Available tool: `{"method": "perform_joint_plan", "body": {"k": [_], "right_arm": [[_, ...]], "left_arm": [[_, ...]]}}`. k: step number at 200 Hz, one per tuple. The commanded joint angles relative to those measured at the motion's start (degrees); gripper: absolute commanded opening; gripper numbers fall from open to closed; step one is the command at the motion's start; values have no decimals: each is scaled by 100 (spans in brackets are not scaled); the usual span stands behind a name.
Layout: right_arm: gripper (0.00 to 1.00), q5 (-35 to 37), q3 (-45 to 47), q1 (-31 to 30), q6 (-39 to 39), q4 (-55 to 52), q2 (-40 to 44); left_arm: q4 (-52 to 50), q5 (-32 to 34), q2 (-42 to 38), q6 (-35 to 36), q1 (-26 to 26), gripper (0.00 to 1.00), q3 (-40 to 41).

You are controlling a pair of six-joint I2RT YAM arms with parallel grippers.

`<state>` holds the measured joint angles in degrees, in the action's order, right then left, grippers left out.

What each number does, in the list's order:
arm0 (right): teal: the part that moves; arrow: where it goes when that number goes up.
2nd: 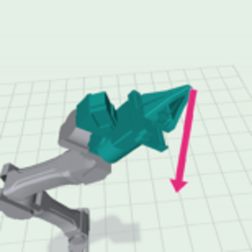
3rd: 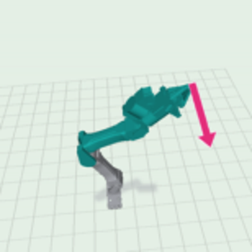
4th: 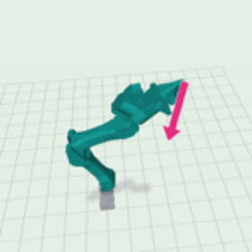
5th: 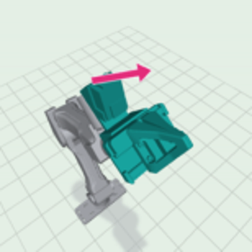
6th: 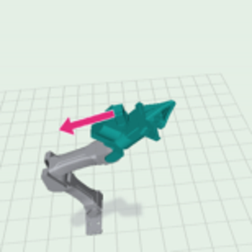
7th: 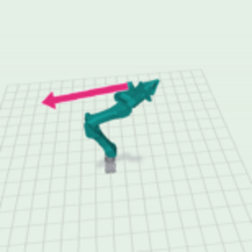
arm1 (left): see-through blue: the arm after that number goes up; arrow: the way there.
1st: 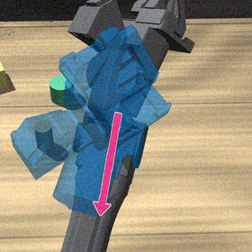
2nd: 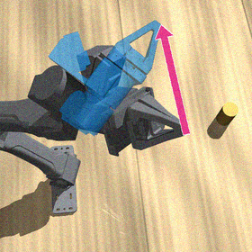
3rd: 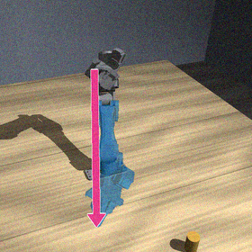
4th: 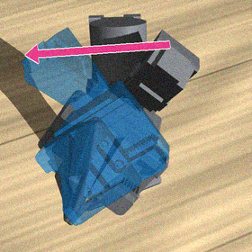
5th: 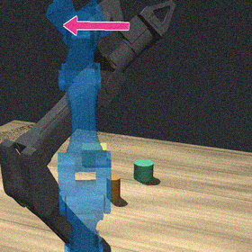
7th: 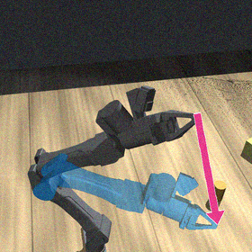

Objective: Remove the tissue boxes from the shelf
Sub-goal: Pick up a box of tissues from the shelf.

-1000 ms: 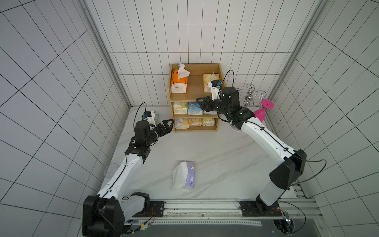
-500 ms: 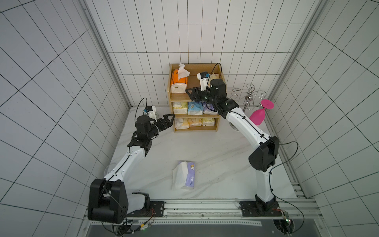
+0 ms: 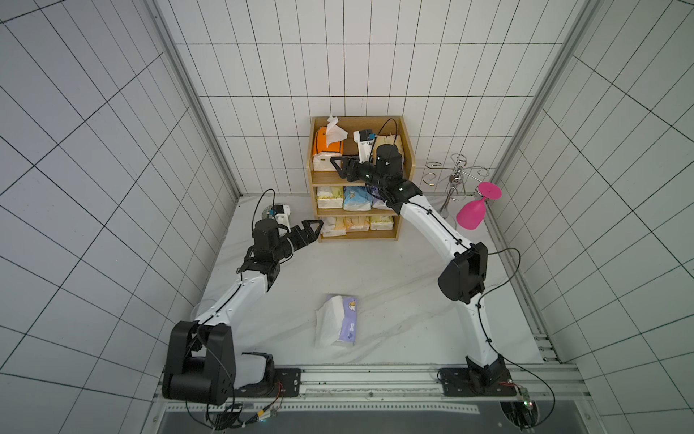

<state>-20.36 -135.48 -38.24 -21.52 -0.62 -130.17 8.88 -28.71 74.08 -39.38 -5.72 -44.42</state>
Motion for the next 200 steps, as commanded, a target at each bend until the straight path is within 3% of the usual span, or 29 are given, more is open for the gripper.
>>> {"method": "perform_joint_plan", "body": {"k": [1, 40, 55, 84, 125, 200], "right_arm": [[56, -17, -356, 26, -131, 294, -234], [34, -10, -372, 27, -199, 343, -273], [19, -77, -373, 20, -220, 402, -252], [0, -215, -319, 18, -247, 425, -112], [0, -202, 401, -9, -178, 271, 569], [0, 127, 2949, -100, 44, -79, 2855]], "left_arm": [[-40, -32, -192, 137, 22, 98, 109], [-12, -112, -193, 164, 20, 98, 233], [-24, -123, -212, 126, 17, 98, 218], [-41, -123, -326, 38, 11, 98, 206], [-115, -66, -659, -202, -1, 98, 206], [-648, 527, -1921, -401, -529, 98, 189]]}}
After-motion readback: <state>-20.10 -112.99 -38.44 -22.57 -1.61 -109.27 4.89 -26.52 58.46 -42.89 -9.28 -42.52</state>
